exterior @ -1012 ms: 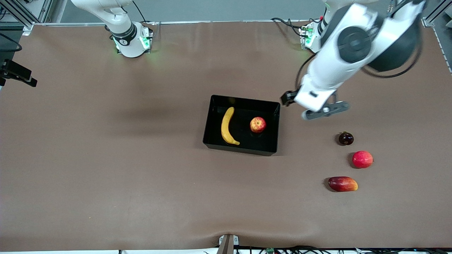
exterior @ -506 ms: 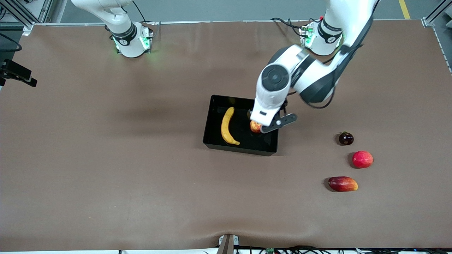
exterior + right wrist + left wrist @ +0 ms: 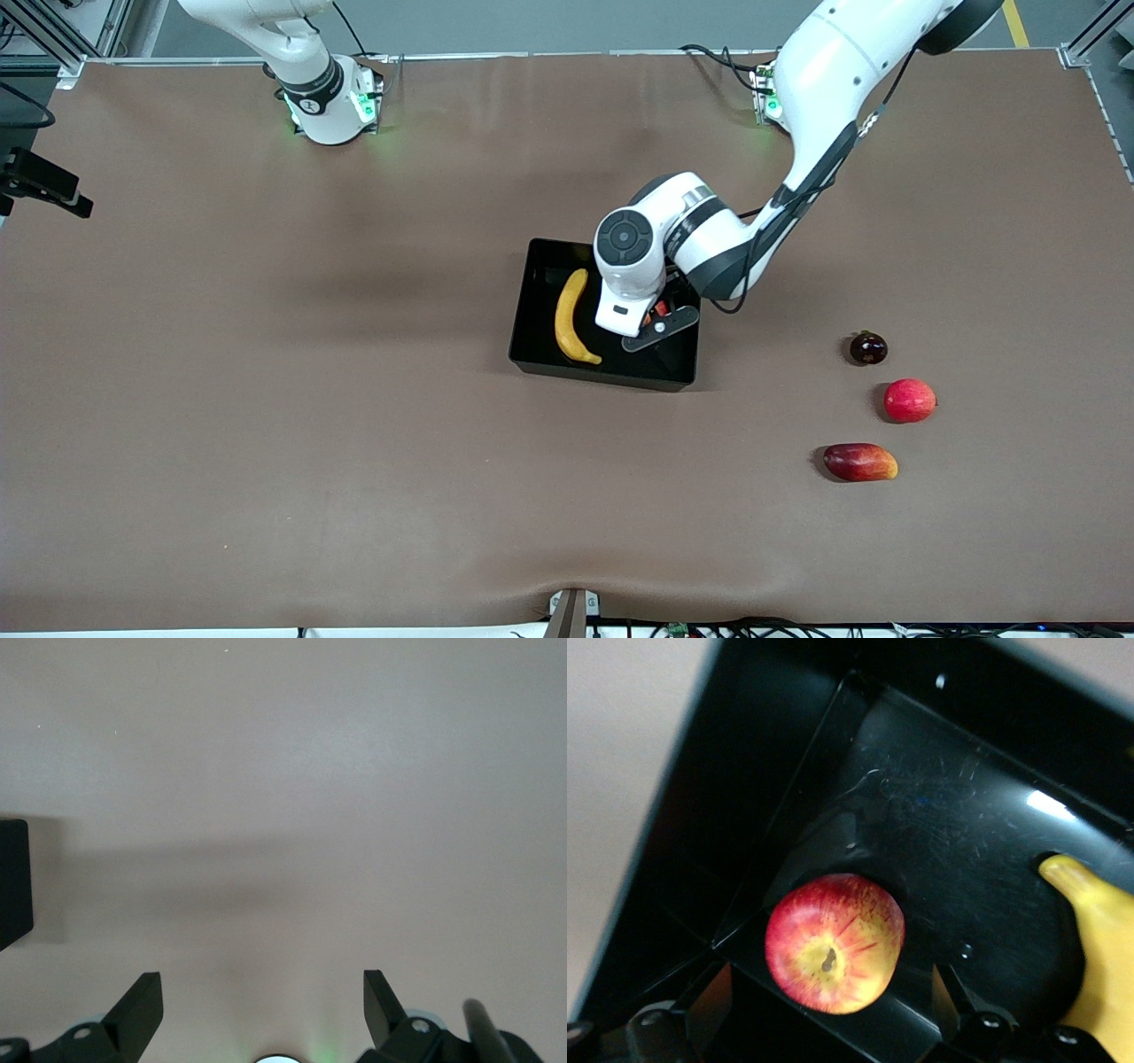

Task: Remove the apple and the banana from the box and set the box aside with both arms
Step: 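Reach the left gripper into the black box over the apple, then close the left gripper on the red-yellow apple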

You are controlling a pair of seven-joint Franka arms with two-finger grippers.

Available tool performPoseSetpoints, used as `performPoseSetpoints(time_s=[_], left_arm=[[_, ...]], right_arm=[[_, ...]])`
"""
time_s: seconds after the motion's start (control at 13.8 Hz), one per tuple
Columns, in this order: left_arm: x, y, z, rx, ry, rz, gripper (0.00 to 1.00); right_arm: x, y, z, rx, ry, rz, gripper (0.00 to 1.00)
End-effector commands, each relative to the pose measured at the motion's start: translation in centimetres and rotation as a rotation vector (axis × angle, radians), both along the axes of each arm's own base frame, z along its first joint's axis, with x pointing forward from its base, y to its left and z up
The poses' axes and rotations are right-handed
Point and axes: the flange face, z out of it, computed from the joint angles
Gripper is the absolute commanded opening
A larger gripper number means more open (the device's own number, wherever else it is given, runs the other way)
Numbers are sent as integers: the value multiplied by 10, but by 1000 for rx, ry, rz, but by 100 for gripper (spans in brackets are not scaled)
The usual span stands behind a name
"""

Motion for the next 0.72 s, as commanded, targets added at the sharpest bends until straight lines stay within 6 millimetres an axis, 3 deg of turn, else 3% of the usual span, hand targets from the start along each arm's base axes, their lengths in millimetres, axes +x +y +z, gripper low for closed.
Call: performPoseSetpoints(time_s=[0.0, 0.29, 0.36, 0.43, 0.51, 0.58, 0.65], left_arm=[[-8, 3, -20, 11, -32, 9, 100], [-20, 5, -34, 25, -12, -5, 100], [-20, 5, -35, 28, -12, -4, 77], [-21, 4, -34, 27, -14, 2, 35], [-19, 4, -31, 27, -17, 5, 6], [-18, 4, -27, 28, -22, 3, 0], [-16, 2, -23, 25, -29, 6, 0]], right_arm=[[1, 0, 7, -1, -14, 11, 100], [2, 4, 12, 1, -25, 12, 100], [2, 4, 13, -1, -26, 10, 100], [2, 0, 13, 4, -28, 7, 100], [3, 0, 11, 4, -25, 7, 100], [3, -2, 11, 4, -25, 6, 100], [3, -2, 11, 5, -25, 2, 100]])
